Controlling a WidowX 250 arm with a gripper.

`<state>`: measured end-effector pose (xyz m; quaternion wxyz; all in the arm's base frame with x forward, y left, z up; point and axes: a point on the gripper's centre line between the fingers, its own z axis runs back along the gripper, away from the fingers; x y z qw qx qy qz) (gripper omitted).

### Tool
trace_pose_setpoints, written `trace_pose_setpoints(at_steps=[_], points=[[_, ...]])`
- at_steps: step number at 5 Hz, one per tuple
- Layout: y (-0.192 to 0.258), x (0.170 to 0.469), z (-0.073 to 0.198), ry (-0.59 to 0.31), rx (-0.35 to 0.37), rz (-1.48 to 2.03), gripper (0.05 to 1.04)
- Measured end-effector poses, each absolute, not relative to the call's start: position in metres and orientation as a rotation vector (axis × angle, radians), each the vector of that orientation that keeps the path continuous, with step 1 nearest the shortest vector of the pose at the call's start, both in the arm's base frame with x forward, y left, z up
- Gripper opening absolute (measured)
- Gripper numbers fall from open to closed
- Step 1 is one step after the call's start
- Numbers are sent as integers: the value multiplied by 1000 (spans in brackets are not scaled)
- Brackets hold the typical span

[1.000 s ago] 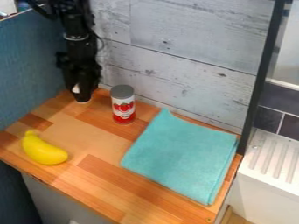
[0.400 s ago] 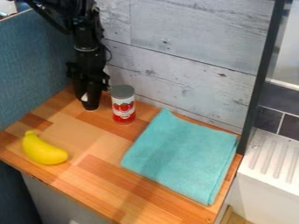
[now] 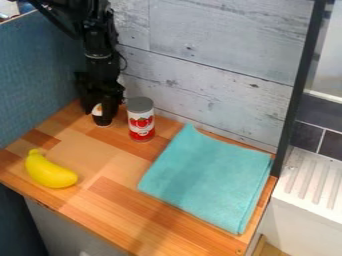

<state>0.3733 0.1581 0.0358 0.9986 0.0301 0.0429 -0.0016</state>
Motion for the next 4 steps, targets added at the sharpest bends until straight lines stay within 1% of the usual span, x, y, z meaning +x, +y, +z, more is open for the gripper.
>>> trace_pose_setpoints(at_steps=[1, 2, 3, 4], points=[[157, 373, 53, 40, 68, 4, 1012], [152, 356, 71, 15, 89, 15, 1008], [143, 316, 92, -8, 132, 22, 1005], [132, 271, 93, 42, 140, 2, 1004]])
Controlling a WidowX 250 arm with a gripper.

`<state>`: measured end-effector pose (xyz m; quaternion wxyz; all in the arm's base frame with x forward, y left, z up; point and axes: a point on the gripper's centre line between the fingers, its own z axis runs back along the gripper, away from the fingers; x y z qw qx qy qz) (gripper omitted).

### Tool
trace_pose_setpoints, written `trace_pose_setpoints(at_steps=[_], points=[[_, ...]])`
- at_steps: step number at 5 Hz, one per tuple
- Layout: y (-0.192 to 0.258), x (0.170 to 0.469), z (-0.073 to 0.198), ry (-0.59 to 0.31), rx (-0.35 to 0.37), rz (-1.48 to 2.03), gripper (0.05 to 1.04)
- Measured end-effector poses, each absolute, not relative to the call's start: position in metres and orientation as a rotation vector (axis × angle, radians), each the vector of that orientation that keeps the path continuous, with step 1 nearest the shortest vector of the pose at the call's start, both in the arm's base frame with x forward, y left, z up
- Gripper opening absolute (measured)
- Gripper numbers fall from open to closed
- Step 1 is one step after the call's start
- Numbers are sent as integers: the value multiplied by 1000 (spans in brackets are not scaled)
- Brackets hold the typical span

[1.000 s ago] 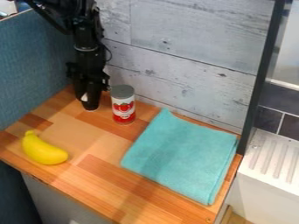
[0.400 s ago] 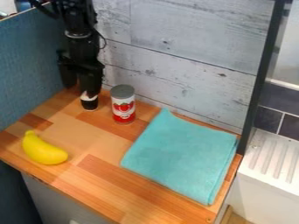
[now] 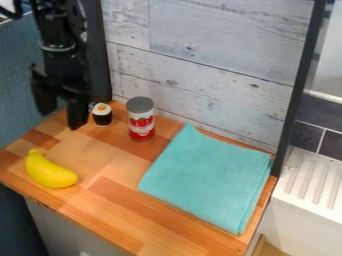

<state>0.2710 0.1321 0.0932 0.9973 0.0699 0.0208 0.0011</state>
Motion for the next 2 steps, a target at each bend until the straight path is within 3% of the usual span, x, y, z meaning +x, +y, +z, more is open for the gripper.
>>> trace_pose_setpoints(at_steps=[1, 2], points=[[116, 231, 111, 37, 140, -29, 1004], [107, 212, 123, 33, 129, -46, 1004]])
